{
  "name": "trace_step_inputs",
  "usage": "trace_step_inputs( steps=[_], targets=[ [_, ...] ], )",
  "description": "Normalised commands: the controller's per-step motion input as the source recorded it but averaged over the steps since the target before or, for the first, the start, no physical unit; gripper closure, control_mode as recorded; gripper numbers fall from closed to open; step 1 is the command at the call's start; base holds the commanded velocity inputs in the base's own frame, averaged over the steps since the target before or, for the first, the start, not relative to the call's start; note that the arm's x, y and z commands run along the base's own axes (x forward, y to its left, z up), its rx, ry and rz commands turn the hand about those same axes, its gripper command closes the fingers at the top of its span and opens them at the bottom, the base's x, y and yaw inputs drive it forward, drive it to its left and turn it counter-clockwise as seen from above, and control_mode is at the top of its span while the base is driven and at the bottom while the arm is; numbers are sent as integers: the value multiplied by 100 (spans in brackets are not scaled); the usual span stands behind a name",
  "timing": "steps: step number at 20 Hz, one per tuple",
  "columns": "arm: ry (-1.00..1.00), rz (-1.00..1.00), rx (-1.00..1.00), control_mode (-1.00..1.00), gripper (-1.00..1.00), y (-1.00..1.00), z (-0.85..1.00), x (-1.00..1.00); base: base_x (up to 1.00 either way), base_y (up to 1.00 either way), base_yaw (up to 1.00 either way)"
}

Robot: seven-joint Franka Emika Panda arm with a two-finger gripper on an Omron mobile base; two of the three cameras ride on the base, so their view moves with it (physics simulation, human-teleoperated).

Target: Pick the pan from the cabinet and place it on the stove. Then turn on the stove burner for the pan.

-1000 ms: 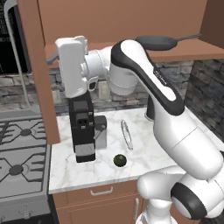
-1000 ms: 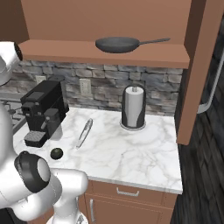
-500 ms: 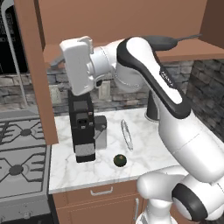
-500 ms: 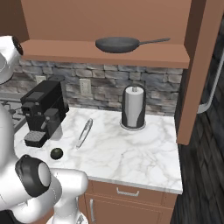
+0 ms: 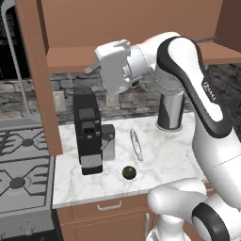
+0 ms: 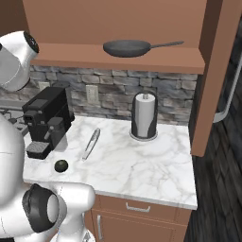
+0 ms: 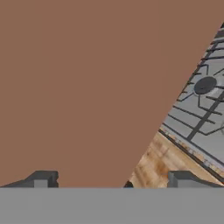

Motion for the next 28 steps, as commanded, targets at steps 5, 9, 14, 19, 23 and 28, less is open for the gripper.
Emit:
trace_step_inputs(
  steps=[5,9,14,19,23,28],
  targets=[
    [-14,-11,-3,-100,-100,-71,0,0,0,0,0],
    [-16,-13,-1,-100,-100,-73,0,1,0,0,0],
    [-16,-17,0,-100,-100,-73,0,8,0,0,0],
    [-13,-18,0,-100,-100,-75,0,16,0,0,0],
    [-6,-17,0,-100,-100,-77,0,30,0,0,0],
    [-4,-15,0,-100,-100,-77,0,37,0,0,0]
  ],
)
